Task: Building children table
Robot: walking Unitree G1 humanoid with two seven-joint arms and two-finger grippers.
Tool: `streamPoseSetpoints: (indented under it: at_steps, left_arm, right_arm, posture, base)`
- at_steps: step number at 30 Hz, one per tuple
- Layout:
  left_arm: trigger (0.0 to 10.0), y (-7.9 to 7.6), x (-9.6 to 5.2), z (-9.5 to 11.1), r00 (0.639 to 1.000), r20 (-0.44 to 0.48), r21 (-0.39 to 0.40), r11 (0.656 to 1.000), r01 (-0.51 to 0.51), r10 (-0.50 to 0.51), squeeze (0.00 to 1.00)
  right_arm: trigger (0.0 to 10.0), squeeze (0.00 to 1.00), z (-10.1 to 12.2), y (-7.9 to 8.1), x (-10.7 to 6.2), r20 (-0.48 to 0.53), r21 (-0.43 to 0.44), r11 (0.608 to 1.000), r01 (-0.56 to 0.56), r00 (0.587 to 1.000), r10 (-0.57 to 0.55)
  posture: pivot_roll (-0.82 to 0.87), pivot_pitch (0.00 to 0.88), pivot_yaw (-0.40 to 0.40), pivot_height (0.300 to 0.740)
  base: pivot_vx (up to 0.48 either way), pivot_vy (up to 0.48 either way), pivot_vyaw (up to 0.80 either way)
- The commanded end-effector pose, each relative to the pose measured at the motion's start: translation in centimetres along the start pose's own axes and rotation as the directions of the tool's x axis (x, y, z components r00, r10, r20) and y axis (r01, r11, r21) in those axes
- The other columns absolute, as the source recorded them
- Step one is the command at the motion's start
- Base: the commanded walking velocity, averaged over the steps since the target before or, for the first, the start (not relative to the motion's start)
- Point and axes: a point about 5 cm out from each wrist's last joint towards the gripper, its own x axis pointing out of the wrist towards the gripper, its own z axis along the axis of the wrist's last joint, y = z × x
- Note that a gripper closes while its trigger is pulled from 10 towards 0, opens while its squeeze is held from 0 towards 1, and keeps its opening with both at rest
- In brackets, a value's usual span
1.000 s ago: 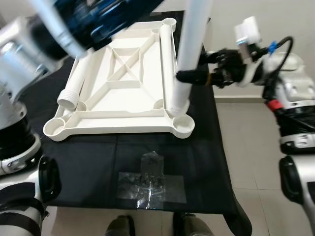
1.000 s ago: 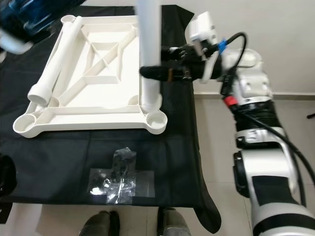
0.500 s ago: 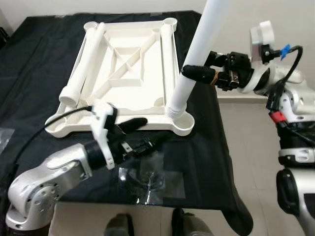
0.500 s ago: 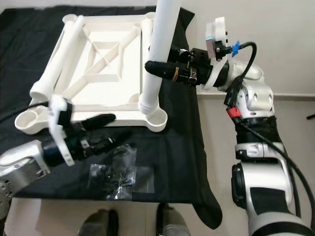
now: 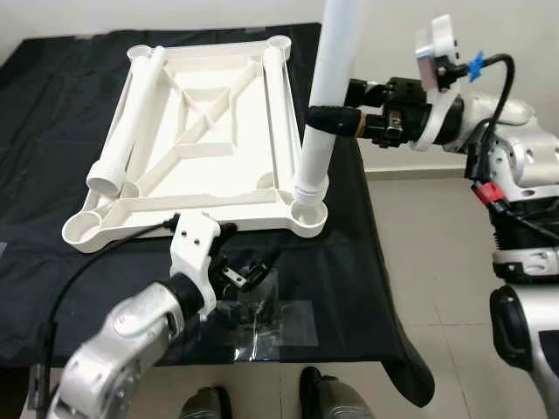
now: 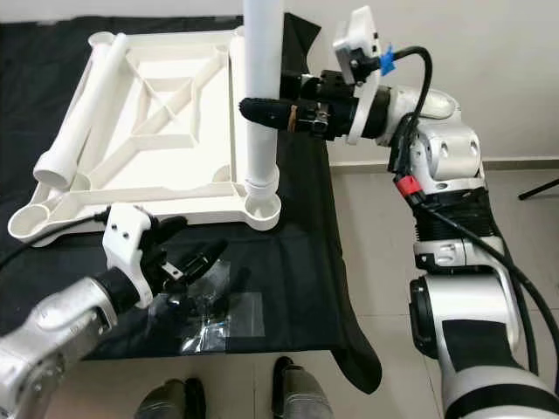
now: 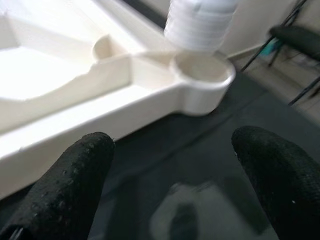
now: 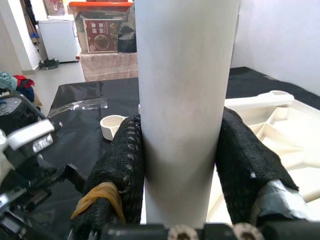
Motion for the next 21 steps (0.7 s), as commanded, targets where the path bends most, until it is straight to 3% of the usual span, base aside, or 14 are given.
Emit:
streamPoseSetpoints:
  at_steps: [1,6,11,21]
  left_arm:
    - [10.0,0.1,-0.2,-0.2,1.0,-0.006,0.028,1.0,-0.013,0.013,0.0]
    - [10.0,0.0,0.1,-0.5,1.0,0.006,0.115,0.993,-0.025,0.024,0.0]
    - [10.0,0.1,0.1,-0.7,1.0,0.012,0.142,0.99,-0.025,0.024,0.0]
    - [10.0,-0.3,0.2,-0.9,0.999,0.038,0.203,0.978,-0.041,0.034,0.0]
  right_arm:
    - [10.0,0.0,0.2,0.3,0.3,-0.005,-0.013,1.0,-0.017,1.0,0.017]
    - [10.0,0.0,-0.6,1.6,0.2,-0.006,0.061,0.997,-0.047,0.999,0.047]
    - [10.0,0.0,-0.9,1.9,0.7,-0.028,0.053,0.996,-0.076,0.997,0.078]
    - [10.0,0.0,0.1,2.4,1.7,-0.059,-0.001,0.985,-0.173,0.983,0.173]
  posture:
    - [-0.1,0.269,-0.033,0.74]
    - [-0.11,0.28,-0.028,0.74]
    - [-0.14,0.309,-0.018,0.74]
    - [-0.15,0.337,-0.073,0.74]
  base:
    - [0.0,0.0,0.0]
    - [0.0,0.0,0.0]
    - [0.0,0.0,0.0]
    - [0.0,0.0,0.0]
